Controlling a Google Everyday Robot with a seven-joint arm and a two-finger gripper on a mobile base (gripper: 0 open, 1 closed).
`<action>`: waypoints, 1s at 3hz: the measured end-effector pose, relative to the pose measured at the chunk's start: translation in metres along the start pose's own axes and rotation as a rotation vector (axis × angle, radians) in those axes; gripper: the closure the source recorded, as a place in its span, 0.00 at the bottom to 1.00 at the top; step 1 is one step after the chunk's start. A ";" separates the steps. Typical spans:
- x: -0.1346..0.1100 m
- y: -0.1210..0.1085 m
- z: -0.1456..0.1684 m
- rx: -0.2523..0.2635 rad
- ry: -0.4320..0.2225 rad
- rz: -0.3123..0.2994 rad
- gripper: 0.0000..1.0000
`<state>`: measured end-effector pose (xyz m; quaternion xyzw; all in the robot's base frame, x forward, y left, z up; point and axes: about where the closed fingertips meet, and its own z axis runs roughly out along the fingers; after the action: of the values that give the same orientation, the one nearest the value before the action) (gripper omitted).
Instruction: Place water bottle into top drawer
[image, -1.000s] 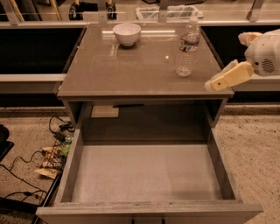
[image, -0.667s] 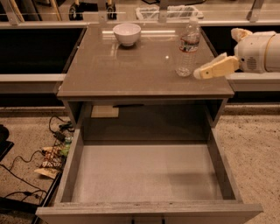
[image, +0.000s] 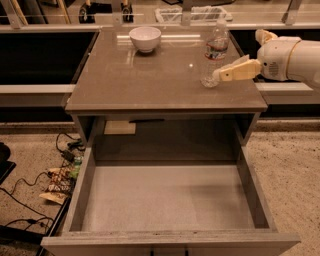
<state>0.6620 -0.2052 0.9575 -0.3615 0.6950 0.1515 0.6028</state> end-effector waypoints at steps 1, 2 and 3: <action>0.005 -0.004 0.019 0.009 -0.024 0.045 0.00; 0.011 -0.009 0.049 0.014 -0.032 0.086 0.00; 0.016 -0.014 0.080 0.015 -0.060 0.120 0.03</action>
Offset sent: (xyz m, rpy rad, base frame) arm 0.0721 0.0366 -0.0325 0.1249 0.0526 -0.0445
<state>0.7298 -0.1684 0.9271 -0.3100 0.6982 0.1929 0.6158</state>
